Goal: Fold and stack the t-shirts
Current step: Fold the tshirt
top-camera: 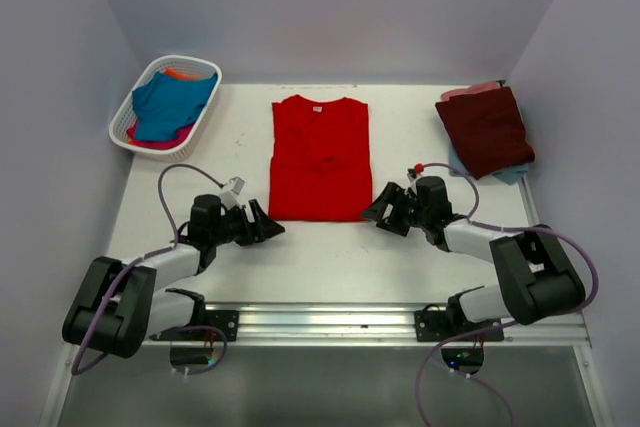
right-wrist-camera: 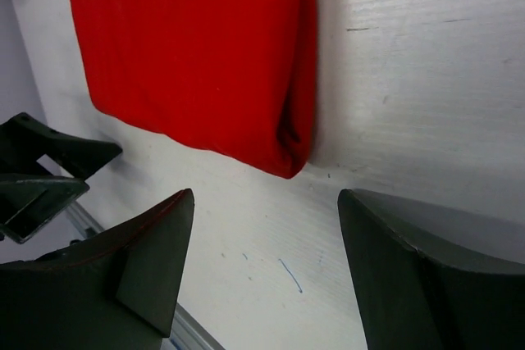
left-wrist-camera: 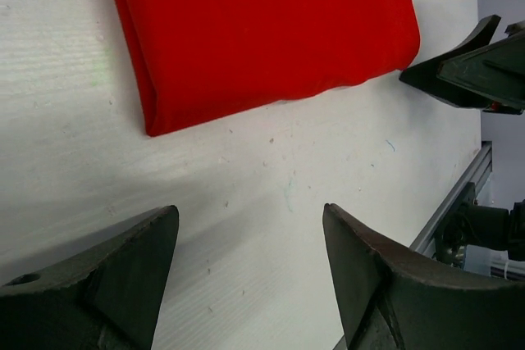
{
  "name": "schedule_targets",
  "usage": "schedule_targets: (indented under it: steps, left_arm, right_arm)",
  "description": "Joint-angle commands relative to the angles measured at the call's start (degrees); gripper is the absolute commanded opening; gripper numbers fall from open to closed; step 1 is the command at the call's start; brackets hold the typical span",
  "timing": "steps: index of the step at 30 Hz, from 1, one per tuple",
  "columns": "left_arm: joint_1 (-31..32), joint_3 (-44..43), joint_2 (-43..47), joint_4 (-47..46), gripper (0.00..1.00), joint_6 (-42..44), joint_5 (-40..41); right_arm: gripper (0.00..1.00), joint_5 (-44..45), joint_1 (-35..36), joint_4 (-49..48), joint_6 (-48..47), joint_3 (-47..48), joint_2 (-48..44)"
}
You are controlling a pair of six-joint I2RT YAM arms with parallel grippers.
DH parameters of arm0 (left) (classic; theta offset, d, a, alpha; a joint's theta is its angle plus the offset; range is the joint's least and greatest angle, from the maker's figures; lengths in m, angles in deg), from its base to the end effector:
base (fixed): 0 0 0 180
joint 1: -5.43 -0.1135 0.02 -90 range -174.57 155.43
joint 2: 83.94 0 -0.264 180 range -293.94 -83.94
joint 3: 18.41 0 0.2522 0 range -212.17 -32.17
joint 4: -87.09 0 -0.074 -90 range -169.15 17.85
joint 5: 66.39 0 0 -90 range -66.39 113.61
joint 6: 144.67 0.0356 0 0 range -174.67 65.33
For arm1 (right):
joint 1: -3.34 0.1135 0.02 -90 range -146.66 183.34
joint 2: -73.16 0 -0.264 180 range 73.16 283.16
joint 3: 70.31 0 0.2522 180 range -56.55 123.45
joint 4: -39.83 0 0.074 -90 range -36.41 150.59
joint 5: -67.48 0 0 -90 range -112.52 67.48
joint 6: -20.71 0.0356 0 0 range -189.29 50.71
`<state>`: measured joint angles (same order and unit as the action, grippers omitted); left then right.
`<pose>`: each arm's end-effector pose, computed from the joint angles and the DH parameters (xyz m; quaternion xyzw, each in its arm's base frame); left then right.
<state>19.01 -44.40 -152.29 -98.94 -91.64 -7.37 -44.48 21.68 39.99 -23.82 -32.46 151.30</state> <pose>0.1835 -0.0632 0.1270 -0.0562 0.8665 -0.4012 0.2916 0.2232 0.0880 0.1393 0.1315 0.8852 0.3642 0.2578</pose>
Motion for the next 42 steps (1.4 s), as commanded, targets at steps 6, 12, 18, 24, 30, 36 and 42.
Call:
schedule_targets:
  steps: [6,12,18,24,30,36,42]
  left_arm:
    - [-3.2,-1.5,-10.3,-4.7,0.74,0.5,4.5]
    - [-3.2,-6.7,-12.6,1.7,0.71,1.2,12.0]
    - [-3.0,-10.1,-14.4,4.7,0.69,1.1,14.1]
    - [-1.6,-12.5,-19.1,3.4,0.68,0.3,13.7]
    - [0.5,-13.0,-23.1,0.1,0.65,-0.9,11.7]
    - [3.2,-14.0,-25.1,-1.9,0.51,-2.2,9.8]
    - [4.7,-13.0,-25.5,-3.1,0.02,-2.2,9.4]
  right_arm:
    - [0.7,-3.4,-0.2,-8.0,4.1,0.0,6.7]
    - [0.68,-0.6,-0.2,-7.4,3.0,0.0,6.8]
    - [0.66,1.4,-0.1,-7.1,1.7,1.2,8.2]
    - [0.62,2.7,-0.2,-9.4,0.9,2.4,12.2]
    - [0.55,3.7,-0.1,-11.5,0.8,2.9,15.3]
    - [0.26,3.6,-0.2,-12.7,0.1,2.7,16.3]
    - [0.0,2.5,-0.1,-12.7,-0.6,1.8,16.2]
